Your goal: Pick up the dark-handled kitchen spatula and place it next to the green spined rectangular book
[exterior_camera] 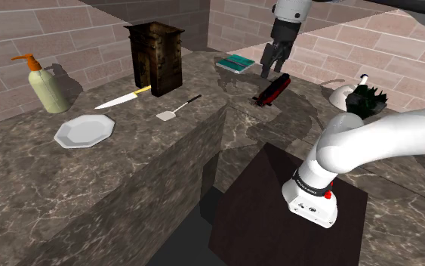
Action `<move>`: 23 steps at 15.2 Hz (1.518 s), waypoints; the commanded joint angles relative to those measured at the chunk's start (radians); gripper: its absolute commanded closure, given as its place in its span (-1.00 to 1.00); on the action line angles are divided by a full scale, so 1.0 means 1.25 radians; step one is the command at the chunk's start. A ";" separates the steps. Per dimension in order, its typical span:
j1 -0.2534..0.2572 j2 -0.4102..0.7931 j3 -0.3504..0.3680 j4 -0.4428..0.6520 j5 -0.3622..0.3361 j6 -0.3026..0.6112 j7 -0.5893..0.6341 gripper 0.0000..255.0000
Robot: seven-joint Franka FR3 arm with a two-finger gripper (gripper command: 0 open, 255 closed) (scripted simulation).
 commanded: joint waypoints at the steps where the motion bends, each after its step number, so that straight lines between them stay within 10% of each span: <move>1: 0.000 0.000 0.000 0.000 0.000 0.000 0.000 -1.00; 13: -0.076 0.237 0.227 0.003 0.097 0.263 0.484 -1.00; 23: -0.156 0.550 0.352 0.161 0.019 0.417 0.900 -1.00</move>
